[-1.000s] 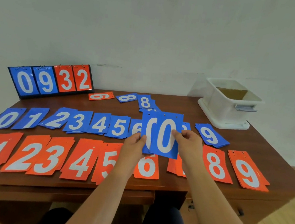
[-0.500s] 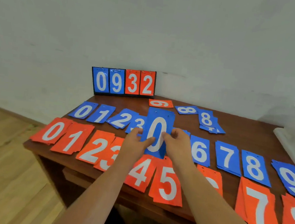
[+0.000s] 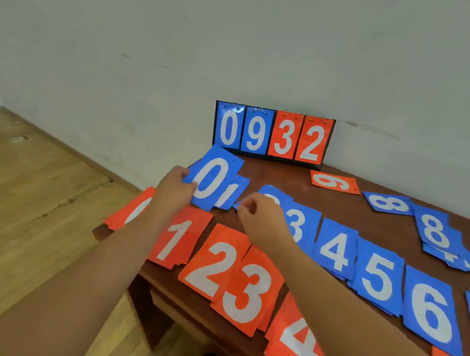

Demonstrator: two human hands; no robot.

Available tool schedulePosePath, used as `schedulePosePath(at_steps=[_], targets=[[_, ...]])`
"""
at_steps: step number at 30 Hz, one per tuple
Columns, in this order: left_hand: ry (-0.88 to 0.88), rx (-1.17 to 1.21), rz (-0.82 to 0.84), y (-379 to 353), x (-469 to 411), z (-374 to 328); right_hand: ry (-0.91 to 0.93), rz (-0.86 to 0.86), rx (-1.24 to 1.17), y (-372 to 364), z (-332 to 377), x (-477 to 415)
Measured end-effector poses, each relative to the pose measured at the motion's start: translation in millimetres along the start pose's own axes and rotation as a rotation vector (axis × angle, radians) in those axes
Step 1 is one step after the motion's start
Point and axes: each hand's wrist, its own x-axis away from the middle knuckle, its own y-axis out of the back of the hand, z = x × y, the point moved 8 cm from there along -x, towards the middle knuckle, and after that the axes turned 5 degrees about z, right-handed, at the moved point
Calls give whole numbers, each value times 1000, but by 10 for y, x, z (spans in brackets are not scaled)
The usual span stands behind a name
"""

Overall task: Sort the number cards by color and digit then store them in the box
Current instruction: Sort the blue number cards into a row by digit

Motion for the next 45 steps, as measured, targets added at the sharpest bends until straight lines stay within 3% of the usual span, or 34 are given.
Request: schedulePosePath(at_steps=[5,13,20,26,35,42,45], targets=[[98,-175,-39,148,-679,335,84,98,344,-316,-103,-496],[148,-526,-5,-86,-1275,480,180,186,603,-706,-192,-876],[67,-811,-98,-119,-1254,528,200,152,631,-711,-205,-904],[-118,-710,-106,-255,-1020,76,139,47,445,-413,-117,-864],[-284,-459,214,-1592,-710,-839,-132,-45,482,921,-1063,-665],[-370,-615,357,-2804,-972,-1177,-300,-35,545,1539,-1871,-895],[-386,-674,382,-3220,-1160,-1218,-355,-130,629,1792,-2232,-1025]])
